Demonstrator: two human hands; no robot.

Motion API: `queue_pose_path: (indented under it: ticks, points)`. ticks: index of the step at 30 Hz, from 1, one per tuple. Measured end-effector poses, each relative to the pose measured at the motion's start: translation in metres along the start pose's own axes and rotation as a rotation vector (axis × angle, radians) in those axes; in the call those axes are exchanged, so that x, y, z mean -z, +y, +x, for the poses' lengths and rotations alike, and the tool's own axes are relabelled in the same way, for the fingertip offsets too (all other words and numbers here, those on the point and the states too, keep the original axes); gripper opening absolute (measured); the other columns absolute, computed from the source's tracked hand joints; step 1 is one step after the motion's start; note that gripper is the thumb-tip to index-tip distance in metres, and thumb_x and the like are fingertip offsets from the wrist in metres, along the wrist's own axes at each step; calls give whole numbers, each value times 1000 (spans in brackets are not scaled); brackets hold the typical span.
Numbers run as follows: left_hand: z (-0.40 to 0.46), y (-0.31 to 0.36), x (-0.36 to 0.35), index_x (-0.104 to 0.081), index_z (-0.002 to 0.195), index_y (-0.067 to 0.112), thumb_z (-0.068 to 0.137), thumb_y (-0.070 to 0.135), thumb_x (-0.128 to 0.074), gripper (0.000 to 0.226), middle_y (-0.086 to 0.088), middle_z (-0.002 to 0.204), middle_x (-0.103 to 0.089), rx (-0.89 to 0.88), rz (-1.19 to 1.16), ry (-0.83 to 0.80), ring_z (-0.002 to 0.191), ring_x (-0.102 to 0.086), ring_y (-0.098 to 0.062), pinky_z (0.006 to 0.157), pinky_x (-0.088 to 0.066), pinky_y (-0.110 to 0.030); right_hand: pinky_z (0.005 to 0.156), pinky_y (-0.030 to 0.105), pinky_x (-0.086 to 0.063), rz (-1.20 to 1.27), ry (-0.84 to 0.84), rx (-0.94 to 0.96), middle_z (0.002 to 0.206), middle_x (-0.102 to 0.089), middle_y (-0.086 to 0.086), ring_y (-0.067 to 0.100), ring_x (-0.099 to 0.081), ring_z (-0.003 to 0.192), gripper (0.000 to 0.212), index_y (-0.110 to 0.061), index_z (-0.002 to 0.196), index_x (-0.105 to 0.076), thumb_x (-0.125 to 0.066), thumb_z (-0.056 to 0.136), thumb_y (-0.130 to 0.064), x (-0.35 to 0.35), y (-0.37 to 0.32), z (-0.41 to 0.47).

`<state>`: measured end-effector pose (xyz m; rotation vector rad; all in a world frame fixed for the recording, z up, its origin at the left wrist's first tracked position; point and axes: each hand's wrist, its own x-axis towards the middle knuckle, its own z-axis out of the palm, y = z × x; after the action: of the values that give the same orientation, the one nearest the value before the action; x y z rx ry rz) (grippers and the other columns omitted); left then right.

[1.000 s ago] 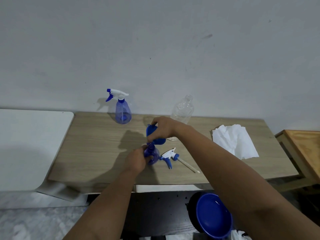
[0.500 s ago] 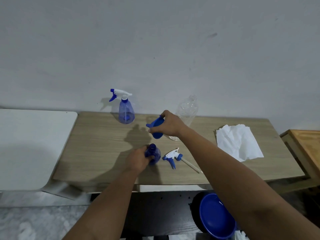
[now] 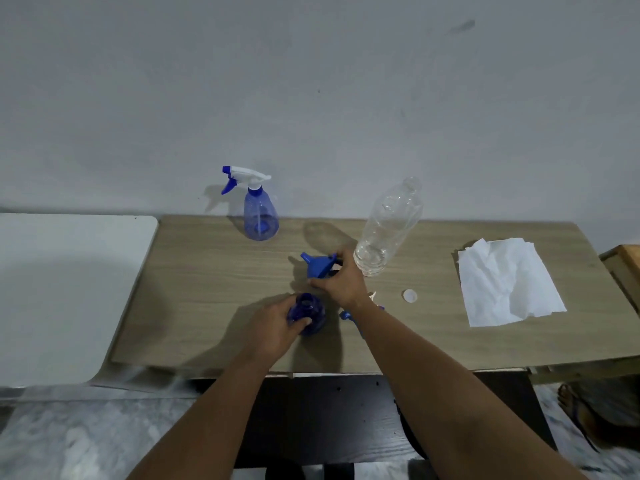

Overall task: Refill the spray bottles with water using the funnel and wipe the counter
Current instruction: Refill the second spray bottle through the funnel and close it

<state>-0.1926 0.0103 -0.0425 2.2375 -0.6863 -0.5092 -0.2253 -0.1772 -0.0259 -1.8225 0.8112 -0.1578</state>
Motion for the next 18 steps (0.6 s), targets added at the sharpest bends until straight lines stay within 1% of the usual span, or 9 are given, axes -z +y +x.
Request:
queue_pose_path:
  ticks: [2,5,6,8,10,13,14,16,18]
  points:
    - [-1,-3,1,-65,122,30,83,34,-74,41,6,101,-74,-15,3,4,92,-67,-18,82,-53,-36,76,28,-54,-1,26,17,109,-63,1,22,-64,90,67,-14,113,-48,-96,65,-15,-7,8,0]
    - [0,0,2,-65,123,30,83,35,-75,42,3,101,-74,-5,20,17,91,-67,-19,80,-53,-34,74,41,-54,-1,57,8,92,-60,-6,18,-58,76,70,-17,108,-45,-98,62,-19,-11,16,-2]
    - [1,0,2,-65,123,31,83,35,-75,41,4,102,-74,-3,25,19,89,-66,-17,77,-52,-30,73,41,-54,-12,70,-2,89,-61,-8,17,-58,74,71,-21,106,-44,-98,60,-23,-12,17,-3]
    - [2,1,2,-64,124,32,84,35,-74,42,8,104,-73,-11,21,13,86,-61,-7,71,-44,-15,68,37,-52,-66,103,-14,88,-63,-9,13,-59,72,69,-30,100,-42,-96,57,-36,-12,18,-4]
    - [3,1,4,-62,128,33,85,36,-74,44,10,106,-72,-21,18,1,87,-60,-3,70,-37,-6,67,34,-51,-135,128,-22,91,-63,-9,13,-62,76,66,-33,97,-41,-91,56,-45,-11,16,-3]
    - [5,1,5,-61,129,35,84,37,-73,47,10,108,-73,-25,23,-6,92,-65,-8,72,-42,-16,76,42,-55,-257,119,-59,96,-64,-5,22,-66,88,57,-29,100,-45,-87,64,-40,-9,14,0]
    - [5,1,5,-60,130,35,84,37,-73,48,10,108,-73,-30,26,-6,94,-66,-10,73,-43,-15,79,44,-56,-315,126,-67,100,-63,-4,25,-65,93,53,-29,102,-46,-86,69,-38,-8,13,0]
    - [6,2,5,-61,129,36,84,36,-74,47,11,105,-73,-35,21,-5,93,-67,-10,70,-41,-11,82,43,-54,-430,137,-56,110,-62,-2,27,-61,104,46,-27,107,-50,-83,77,-36,-6,12,-2]
    - [6,5,5,-62,128,36,83,35,-74,46,11,104,-74,-29,14,4,92,-67,-11,71,-43,-16,82,40,-51,-506,133,-15,119,-62,-1,26,-57,111,41,-24,113,-54,-80,83,-36,-2,10,-7]
